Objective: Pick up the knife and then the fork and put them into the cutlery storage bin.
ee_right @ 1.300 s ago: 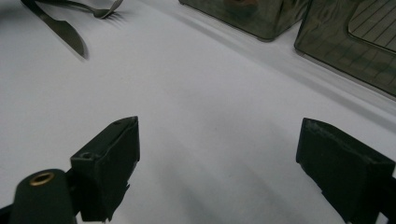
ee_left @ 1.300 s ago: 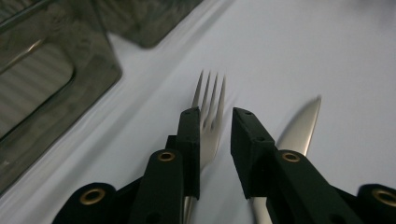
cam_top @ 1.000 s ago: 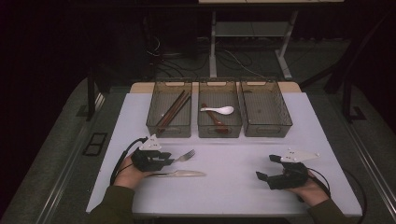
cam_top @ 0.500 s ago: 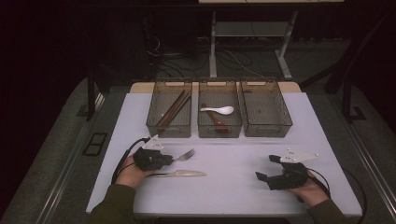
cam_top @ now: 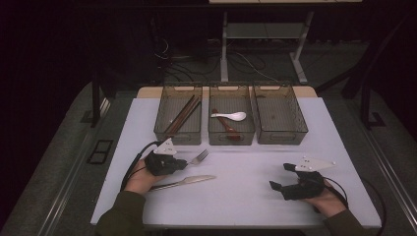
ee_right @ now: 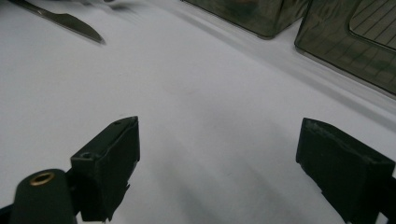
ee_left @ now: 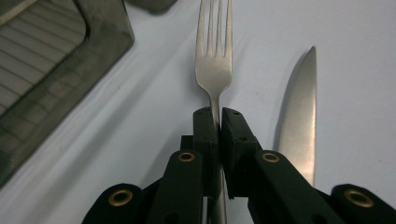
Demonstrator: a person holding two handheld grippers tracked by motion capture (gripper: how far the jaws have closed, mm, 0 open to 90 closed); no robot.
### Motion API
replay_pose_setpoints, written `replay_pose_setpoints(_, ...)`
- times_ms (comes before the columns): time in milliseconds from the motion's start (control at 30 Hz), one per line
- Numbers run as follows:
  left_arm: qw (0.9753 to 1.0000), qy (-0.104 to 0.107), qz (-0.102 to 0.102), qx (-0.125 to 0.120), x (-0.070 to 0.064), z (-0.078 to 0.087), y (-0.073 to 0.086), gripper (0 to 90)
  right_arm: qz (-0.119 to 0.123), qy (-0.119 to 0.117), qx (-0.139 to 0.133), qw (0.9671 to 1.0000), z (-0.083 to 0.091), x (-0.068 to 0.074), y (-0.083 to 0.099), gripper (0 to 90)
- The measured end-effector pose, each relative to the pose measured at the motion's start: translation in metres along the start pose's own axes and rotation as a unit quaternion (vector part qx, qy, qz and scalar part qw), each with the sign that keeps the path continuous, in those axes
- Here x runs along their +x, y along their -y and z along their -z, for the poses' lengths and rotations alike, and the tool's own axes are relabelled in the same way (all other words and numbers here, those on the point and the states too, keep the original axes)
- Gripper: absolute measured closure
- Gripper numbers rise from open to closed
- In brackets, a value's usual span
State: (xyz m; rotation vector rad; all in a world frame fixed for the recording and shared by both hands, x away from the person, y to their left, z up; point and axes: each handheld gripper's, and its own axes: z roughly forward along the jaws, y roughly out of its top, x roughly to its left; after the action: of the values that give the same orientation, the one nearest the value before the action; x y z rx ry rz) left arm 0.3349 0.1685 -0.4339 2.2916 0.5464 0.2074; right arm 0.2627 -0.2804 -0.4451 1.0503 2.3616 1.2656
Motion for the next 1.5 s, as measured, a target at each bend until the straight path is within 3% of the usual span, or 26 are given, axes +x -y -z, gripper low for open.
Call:
replay_pose_setpoints(133, 1.0000, -0.005, -0.004, -0.003, -0.004, 0.004, -0.005, 84.6, -0.003, 0.002, -0.003, 1.0000, 0.000, -0.001, 0.000, 13.7)
replay_pose_setpoints(300, 0.9999, -0.009, 0.005, -0.013, -0.008, 0.007, -0.009, 84.8, -0.007, 0.000, 0.000, 1.0000, 0.000, -0.001, -0.001, 13.7)
replay_pose_setpoints(667, 0.9996, -0.001, 0.017, -0.020, -0.017, 0.007, -0.023, 84.9, -0.020, 0.007, 0.009, 0.9997, 0.002, -0.003, -0.003, 13.6)
replay_pose_setpoints(867, 0.9998, 0.013, 0.009, -0.014, -0.030, 0.000, -0.035, 84.9, -0.032, 0.000, 0.003, 0.9995, 0.007, -0.004, -0.009, 13.5)
replay_pose_setpoints(967, 0.9997, 0.023, 0.004, -0.010, -0.039, -0.005, -0.043, 84.9, -0.027, -0.003, 0.002, 0.9996, 0.008, -0.003, -0.013, 12.2)
replay_pose_setpoints(1133, 0.9992, 0.040, -0.005, -0.008, -0.056, -0.017, -0.055, 84.9, -0.019, -0.031, 0.001, 0.9993, 0.010, 0.002, -0.022, 12.2)
replay_pose_setpoints(1333, 0.9975, 0.066, -0.018, -0.017, -0.072, -0.028, -0.066, 84.9, -0.018, -0.047, -0.004, 0.9987, 0.006, 0.008, -0.031, 14.2)
replay_pose_setpoints(1500, 0.9966, 0.077, -0.027, -0.010, -0.084, -0.037, -0.071, 84.9, -0.013, -0.068, -0.007, 0.9976, 0.000, 0.010, -0.039, 14.4)
